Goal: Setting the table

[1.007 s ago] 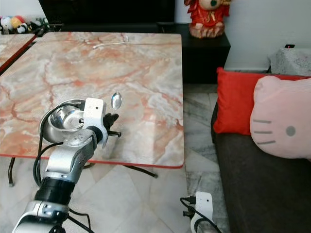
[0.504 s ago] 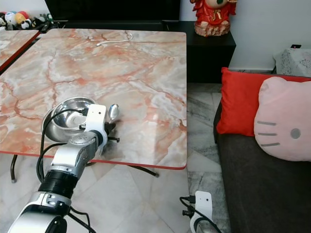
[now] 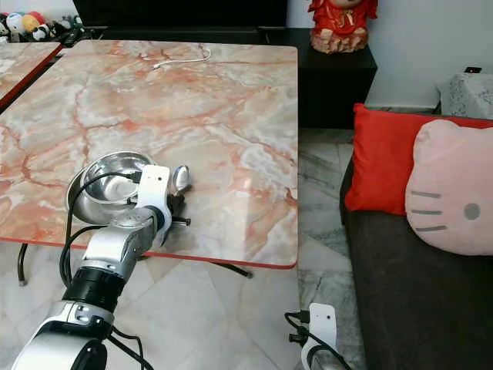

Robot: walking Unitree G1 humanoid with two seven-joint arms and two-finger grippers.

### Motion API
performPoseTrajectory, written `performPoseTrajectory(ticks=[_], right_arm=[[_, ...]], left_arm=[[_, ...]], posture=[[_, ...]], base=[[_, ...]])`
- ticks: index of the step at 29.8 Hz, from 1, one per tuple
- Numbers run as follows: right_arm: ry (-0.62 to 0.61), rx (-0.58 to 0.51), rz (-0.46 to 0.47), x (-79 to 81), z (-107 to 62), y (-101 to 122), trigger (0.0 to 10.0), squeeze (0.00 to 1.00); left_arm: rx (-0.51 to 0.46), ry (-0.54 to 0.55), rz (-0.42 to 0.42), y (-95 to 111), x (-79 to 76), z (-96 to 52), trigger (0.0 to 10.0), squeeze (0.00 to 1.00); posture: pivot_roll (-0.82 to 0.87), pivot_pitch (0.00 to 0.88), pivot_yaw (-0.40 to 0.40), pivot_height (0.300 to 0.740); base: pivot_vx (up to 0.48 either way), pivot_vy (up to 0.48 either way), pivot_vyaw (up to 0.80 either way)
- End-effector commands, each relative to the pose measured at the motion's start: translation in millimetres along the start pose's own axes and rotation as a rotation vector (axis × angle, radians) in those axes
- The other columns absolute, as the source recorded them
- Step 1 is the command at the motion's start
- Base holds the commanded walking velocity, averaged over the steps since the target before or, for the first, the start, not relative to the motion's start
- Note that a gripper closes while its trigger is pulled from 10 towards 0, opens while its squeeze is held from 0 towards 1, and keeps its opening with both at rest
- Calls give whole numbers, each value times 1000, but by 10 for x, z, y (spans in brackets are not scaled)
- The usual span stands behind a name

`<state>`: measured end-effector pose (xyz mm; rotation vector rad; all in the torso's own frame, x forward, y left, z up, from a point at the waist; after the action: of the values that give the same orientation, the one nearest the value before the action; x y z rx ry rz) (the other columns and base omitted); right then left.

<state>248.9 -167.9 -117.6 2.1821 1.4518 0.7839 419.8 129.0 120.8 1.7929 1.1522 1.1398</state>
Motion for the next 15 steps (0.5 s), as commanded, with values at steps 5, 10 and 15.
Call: performPoseTrajectory(ticks=[5,10,15], right_arm=[[-2,18,0,4,-7,-63,10000,0],[-2,19,1,10,-7,-68,10000,0],[-1,20,0,12,-7,-72,10000,0]], left_arm=[[-6,10,28,30,24,7,10000,278],[-7,12,37,32,33,5,10000,282],[-5,17,48,29,39,3,10000,278]], posture=[[26,137,23,740],[30,138,24,740],[30,138,24,740]], base=[[0,0,0],[0,0,0],[0,0,0]])
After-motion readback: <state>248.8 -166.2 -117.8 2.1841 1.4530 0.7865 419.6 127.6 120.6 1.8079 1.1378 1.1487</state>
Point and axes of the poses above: a point about 5 cm out from each wrist's last joint towards the gripper, its own z axis pointing out of the wrist towards the gripper, its own y axis along the axis of the wrist's last joint, x = y × z, the point moved 6 cm from there along z, pointing out of the wrist towards the gripper, and after that the axes turned 15 degrees about z, right-handed, at the moved point
